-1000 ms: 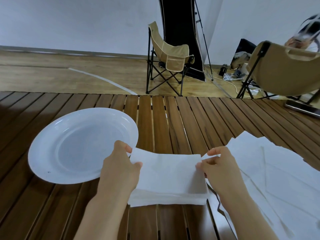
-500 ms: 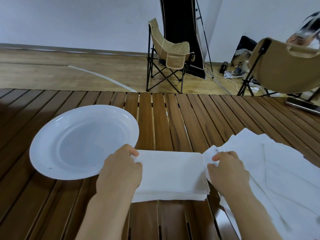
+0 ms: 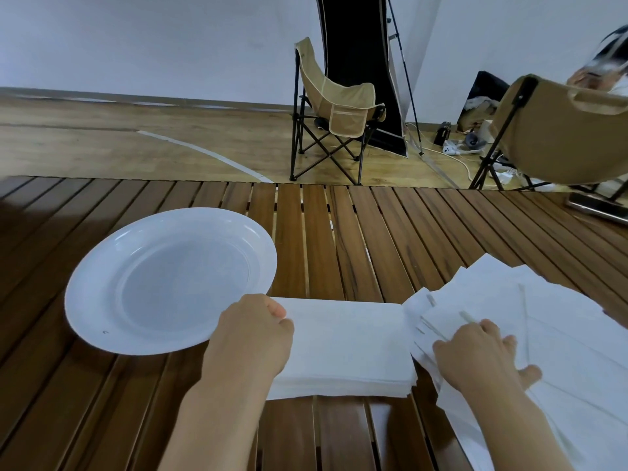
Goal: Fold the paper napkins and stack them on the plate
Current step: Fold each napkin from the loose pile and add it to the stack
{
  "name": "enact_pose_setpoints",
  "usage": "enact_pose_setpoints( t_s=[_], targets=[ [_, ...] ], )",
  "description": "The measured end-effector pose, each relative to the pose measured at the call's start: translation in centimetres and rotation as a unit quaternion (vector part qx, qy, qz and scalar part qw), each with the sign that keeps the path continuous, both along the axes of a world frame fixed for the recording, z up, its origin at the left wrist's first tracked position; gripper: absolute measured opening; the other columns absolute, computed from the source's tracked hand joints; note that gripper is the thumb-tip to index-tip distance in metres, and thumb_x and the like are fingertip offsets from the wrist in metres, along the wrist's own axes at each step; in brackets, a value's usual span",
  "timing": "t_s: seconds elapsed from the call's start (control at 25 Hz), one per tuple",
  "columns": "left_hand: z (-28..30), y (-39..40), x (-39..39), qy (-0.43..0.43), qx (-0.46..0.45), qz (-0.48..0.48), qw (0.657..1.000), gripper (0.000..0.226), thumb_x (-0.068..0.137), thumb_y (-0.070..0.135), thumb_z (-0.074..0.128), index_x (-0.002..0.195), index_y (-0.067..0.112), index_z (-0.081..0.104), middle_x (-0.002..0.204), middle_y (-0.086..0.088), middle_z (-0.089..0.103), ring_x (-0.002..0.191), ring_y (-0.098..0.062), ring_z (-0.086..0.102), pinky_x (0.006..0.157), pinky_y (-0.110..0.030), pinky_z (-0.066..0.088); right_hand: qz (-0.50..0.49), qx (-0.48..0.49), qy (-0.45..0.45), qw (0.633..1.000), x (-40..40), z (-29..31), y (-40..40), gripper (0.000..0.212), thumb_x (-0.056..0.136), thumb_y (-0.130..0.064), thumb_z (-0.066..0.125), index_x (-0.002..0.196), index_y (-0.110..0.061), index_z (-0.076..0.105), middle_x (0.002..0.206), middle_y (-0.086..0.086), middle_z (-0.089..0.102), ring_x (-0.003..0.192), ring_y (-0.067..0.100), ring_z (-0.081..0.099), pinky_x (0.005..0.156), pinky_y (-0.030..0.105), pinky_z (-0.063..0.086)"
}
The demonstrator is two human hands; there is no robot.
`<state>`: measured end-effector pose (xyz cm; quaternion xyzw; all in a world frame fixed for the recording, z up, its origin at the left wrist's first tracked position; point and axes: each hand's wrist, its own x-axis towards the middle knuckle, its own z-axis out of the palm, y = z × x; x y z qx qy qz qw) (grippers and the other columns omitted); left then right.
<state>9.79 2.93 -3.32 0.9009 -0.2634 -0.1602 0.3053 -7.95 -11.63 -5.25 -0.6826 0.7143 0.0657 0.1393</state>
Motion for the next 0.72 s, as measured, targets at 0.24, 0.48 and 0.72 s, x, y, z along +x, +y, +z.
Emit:
enact_pose_setpoints(
  t_s=[0.24,0.48,0.72],
  targets=[
    [0.2,0.0,0.0,0.011,-0.002,0.002,1.0,0.023,0.094,0.03,0.053,0.116,0.028,0.06,0.117,0.005,0.056,0.096,-0.01,0.049,0.079,-0.02,0.037,0.021,-0.194,-0.18,0.964,0.5,2.5,0.7,0.008,0.092,-0.008,0.054,0.093,-0.011,0.061,0.101,0.008,0.061,0.089,0.023,0.049,0.102,0.044,0.032],
    [1.0,0.2,-0.2,-0.01,-0.011,-0.012,1.0,0.025,0.095,0.029,0.051,0.119,0.03,0.058,0.111,0.008,0.049,0.097,-0.007,0.044,0.081,-0.018,0.034,0.111,-0.249,-0.442,0.855,1.2,5.1,1.6,0.024,0.086,-0.004,0.066,0.104,-0.02,0.072,0.103,-0.002,0.071,0.087,0.006,0.063,0.072,0.012,0.044],
    [1.1,0.2,-0.3,-0.001,-0.023,-0.027,0.999,0.025,0.093,0.03,0.056,0.117,0.032,0.056,0.127,0.006,0.05,0.105,-0.007,0.046,0.084,-0.017,0.033,0.039,-0.181,-0.673,0.716,0.7,6.7,2.1,0.038,0.084,0.004,0.064,0.098,-0.03,0.073,0.089,-0.018,0.069,0.081,0.001,0.063,0.075,0.021,0.052]
  ],
)
